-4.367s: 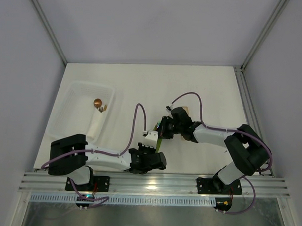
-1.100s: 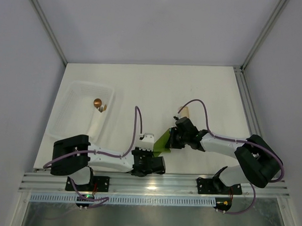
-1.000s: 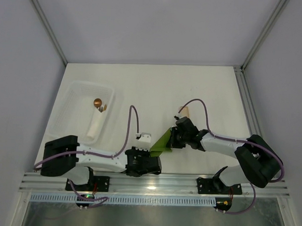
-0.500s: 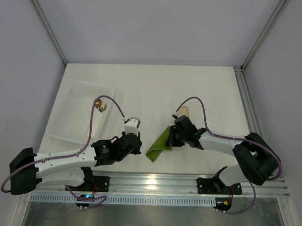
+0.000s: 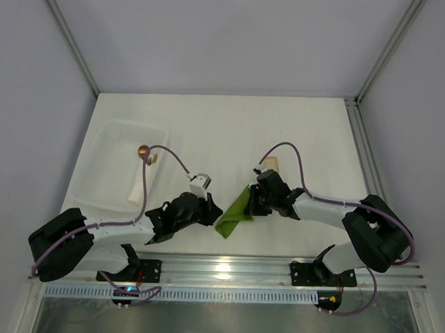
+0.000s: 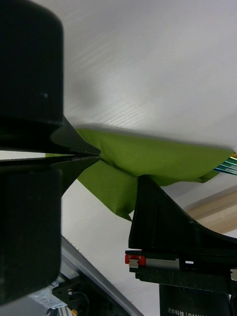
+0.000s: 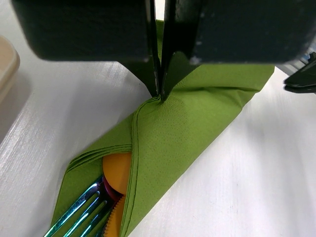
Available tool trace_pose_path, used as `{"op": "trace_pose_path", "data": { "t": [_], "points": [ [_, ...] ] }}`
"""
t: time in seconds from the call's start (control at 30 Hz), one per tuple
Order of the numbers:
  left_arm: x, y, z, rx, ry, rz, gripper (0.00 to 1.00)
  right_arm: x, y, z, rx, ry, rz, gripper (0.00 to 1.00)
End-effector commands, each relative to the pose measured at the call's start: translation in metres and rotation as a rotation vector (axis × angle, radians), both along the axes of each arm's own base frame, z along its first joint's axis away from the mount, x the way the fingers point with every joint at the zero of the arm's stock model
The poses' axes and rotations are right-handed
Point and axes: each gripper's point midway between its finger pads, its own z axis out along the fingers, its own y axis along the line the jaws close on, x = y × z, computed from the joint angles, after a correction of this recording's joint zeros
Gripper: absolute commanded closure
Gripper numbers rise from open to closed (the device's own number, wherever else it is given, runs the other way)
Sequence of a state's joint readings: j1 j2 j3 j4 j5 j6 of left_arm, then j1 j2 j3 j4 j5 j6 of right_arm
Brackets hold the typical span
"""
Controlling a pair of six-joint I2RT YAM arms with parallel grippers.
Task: Place the utensils on the paper napkin and roll it up
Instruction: Roll the napkin at the center of the board.
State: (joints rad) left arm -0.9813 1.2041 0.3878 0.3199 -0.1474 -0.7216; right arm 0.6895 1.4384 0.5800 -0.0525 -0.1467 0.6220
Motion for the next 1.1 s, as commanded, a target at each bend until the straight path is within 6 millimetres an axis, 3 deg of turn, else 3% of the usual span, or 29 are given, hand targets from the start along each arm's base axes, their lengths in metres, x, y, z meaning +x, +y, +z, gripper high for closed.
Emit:
{"op": "trace_pose_path", "data": {
  "t": [0.0, 0.7, 1.07],
  "points": [
    [0.003, -0.022, 0.023, -0.181, -0.051, -0.038, 1.00, 0.010, 0.004, 0.010, 0.012, -0.051, 0.014, 0.96],
    [-0.012, -0.018, -0.021, -0.194, 0.003, -0.086, 1.00, 0.011, 0.008, 0.014, 0.023, -0.051, 0.022, 0.96],
    [-0.030, -0.015, -0.030, -0.195, 0.030, -0.154, 1.00, 0.013, 0.009, 0.013, 0.020, -0.055, 0.024, 0.96]
  ]
}}
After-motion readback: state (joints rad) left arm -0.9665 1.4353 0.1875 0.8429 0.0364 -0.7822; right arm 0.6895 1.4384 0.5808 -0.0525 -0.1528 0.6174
